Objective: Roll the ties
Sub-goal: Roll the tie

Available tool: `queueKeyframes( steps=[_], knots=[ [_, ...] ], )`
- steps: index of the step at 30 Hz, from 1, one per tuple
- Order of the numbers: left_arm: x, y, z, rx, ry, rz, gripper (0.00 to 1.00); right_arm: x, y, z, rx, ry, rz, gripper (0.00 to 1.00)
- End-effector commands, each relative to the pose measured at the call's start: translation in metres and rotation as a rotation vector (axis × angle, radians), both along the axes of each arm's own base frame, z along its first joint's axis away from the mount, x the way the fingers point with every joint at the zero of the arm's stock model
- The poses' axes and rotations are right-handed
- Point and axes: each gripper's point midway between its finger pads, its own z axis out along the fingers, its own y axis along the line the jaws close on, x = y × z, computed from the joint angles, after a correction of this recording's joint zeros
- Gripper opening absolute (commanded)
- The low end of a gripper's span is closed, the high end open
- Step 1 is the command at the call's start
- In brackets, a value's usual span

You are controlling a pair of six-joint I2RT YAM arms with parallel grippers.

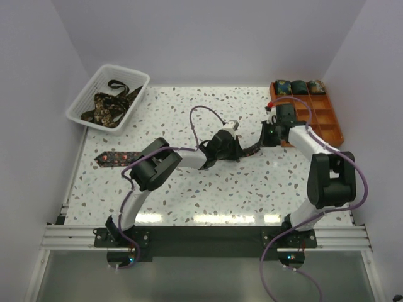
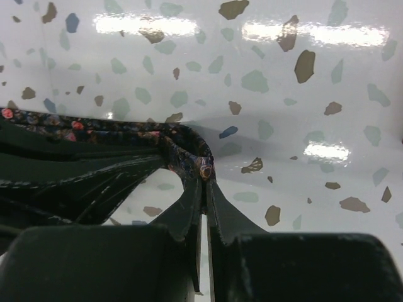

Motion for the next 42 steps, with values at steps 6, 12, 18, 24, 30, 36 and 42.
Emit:
queueKeyframes(
  steps=[6, 12, 18, 24, 30, 36, 42],
  knots=[
    [-0.002, 0.003, -0.009, 0.007, 0.039, 0.031, 0.01, -0.010, 0.046, 0.025, 0.219, -0.028, 0.094, 0.00],
    [-0.002, 0.003, -0.007, -0.005, 0.041, 0.037, 0.01, -0.010, 0.066, 0.025, 0.338, -0.014, 0.107, 0.00],
    [-0.003, 0.004, -0.008, -0.013, 0.049, 0.043, 0.01, -0.007, 0.080, 0.023, 0.424, 0.011, 0.099, 0.02],
    [-0.003, 0.008, -0.008, -0.029, 0.060, 0.059, 0.01, -0.009, 0.080, 0.009, 0.428, 0.056, 0.068, 0.07],
    [-0.001, 0.014, -0.007, -0.050, 0.070, 0.085, 0.01, -0.009, 0.080, -0.006, 0.429, 0.093, 0.021, 0.06],
    [0.000, 0.018, 0.003, -0.068, 0.056, 0.098, 0.02, -0.009, 0.078, -0.012, 0.419, 0.102, -0.001, 0.05],
    [0.003, 0.025, 0.024, -0.108, 0.035, 0.122, 0.06, -0.006, 0.072, -0.013, 0.384, 0.090, -0.018, 0.04]
  ],
)
